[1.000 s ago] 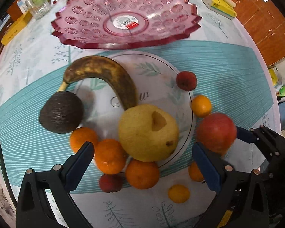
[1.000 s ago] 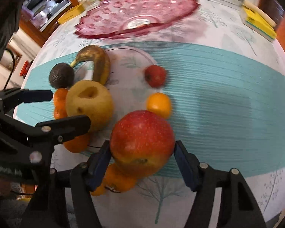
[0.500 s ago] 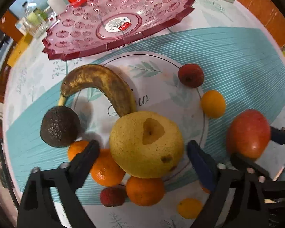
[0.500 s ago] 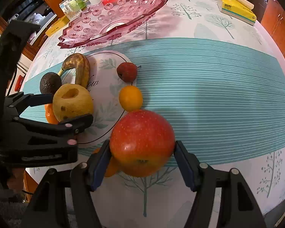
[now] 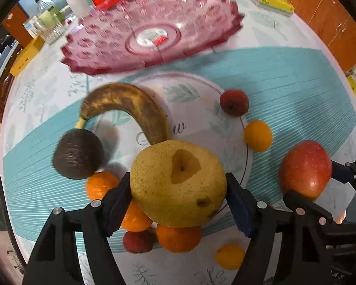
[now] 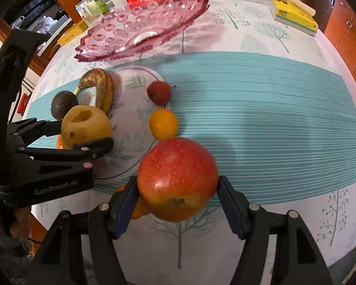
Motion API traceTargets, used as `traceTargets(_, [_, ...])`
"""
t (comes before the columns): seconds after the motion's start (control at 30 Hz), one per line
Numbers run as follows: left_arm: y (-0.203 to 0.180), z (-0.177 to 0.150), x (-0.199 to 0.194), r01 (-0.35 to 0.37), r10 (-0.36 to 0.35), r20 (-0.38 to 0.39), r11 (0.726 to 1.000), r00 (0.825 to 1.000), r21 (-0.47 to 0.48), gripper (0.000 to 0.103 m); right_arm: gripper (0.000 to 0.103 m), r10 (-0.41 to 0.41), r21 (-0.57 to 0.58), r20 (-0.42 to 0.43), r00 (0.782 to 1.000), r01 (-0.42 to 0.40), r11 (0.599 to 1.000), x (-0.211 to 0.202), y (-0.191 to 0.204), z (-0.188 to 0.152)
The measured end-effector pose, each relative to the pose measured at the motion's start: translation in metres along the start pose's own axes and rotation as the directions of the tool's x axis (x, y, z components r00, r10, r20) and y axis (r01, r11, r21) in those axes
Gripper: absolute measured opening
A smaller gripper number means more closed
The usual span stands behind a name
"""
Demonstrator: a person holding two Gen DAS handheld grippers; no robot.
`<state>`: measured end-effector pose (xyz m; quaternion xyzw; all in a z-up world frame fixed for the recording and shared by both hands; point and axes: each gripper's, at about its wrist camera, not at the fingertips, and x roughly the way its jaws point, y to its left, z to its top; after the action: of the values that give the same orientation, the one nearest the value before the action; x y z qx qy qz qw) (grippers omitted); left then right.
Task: Organize fruits
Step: 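Lift the pear with the left tool while the right tool carries the apple toward the pink bowl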
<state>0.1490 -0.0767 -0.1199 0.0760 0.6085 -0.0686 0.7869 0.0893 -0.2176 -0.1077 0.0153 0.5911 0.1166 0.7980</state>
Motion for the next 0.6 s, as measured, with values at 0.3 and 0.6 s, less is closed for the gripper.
traceTargets(0.3, [0.028,0.010,-0.081,0.006,0.002,0.168,0.999,0.986,-0.049,0.073,0.067,0.042,-0.053,0.112,0.993,-0.036,0.998,-0.046,0.017,0.018])
traceTargets(0.6, [0.060,0.030,-0.153,-0.031,0.064,0.317,0.994,0.946,-0.109,0.073,0.067,0.078,-0.146,0.236,0.969,-0.044,0.988,-0.102,0.044,0.051])
